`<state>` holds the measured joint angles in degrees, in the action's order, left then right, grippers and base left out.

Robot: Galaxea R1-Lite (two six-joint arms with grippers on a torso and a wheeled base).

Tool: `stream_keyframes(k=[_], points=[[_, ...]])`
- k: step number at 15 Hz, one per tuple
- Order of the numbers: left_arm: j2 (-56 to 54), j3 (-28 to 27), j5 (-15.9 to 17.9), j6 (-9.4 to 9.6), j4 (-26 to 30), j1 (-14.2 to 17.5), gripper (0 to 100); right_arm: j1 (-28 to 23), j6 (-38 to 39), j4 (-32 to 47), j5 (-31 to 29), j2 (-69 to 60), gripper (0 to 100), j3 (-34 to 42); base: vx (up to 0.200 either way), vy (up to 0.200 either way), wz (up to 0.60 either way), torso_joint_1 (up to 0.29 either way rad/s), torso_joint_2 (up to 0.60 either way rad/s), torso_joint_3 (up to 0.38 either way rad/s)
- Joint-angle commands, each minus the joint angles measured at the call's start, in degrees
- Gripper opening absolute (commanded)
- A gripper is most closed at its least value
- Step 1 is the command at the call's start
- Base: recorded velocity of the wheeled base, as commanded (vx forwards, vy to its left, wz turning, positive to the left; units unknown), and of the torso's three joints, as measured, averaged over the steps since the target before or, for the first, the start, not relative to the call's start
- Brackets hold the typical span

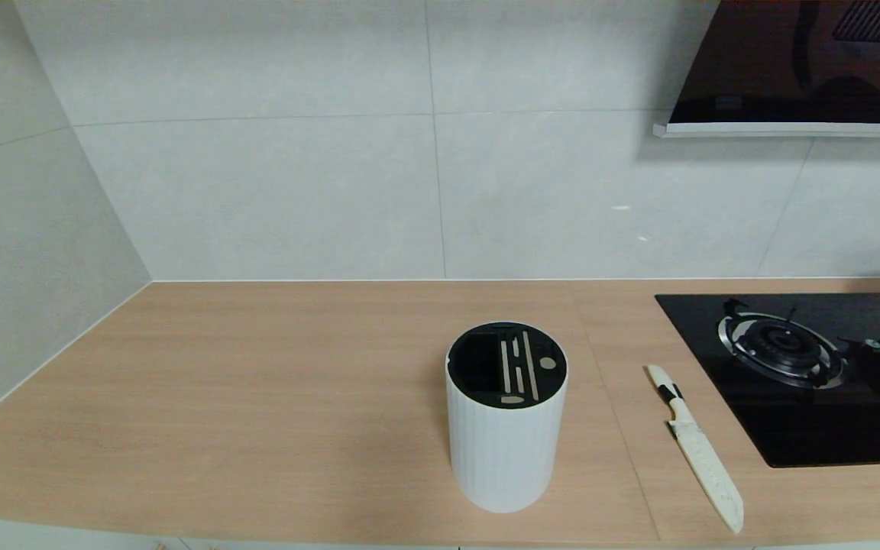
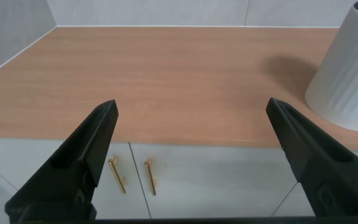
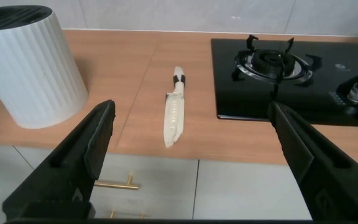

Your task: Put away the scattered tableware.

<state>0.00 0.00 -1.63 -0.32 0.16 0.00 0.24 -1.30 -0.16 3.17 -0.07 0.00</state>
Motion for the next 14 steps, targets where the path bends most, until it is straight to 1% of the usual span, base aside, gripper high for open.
stream_keyframes(k=[1,2,3,4,5,8,9,11,14], points=[[0.0,0.0,-0.04,-0.03,0.02,0.0,100,0.02,-1.07,-0.11,-0.01,0.07,100,0.0,0.0,0.0,0.0,0.0,0.0,0.0],[0.0,0.0,-0.04,-0.03,0.02,0.0,100,0.02,-1.24,-0.11,-0.01,0.07,100,0.0,0.0,0.0,0.0,0.0,0.0,0.0],[0.0,0.0,-0.04,-0.03,0.02,0.0,100,0.11,-0.8,-0.37,0.08,0.34,100,-2.99,0.0,0.0,0.0,0.0,0.0,0.0],[0.0,0.0,-0.04,-0.03,0.02,0.0,100,0.55,0.16,0.42,0.43,2.27,100,-7.91,0.0,0.0,0.0,0.0,0.0,0.0],[0.0,0.0,-0.04,-0.03,0.02,0.0,100,1.25,0.16,0.86,0.7,5.35,100,-9.58,0.0,0.0,0.0,0.0,0.0,0.0],[0.0,0.0,-0.04,-0.03,0.02,0.0,100,3.27,-0.01,1.04,1.66,20.02,100,-12.39,0.0,0.0,0.0,0.0,0.0,0.0],[0.0,0.0,-0.04,-0.03,0.02,0.0,100,3.45,-0.01,0.95,1.66,21.69,100,-12.74,0.0,0.0,0.0,0.0,0.0,0.0],[0.0,0.0,-0.04,-0.03,0.02,0.0,100,5.91,0.16,0.51,1.66,35.93,100,-17.31,0.0,0.0,0.0,0.0,0.0,0.0],[0.0,0.0,-0.04,-0.03,0.02,0.0,100,9.6,0.16,0.42,1.4,49.03,100,-21.53,0.0,0.0,0.0,0.0,0.0,0.0]])
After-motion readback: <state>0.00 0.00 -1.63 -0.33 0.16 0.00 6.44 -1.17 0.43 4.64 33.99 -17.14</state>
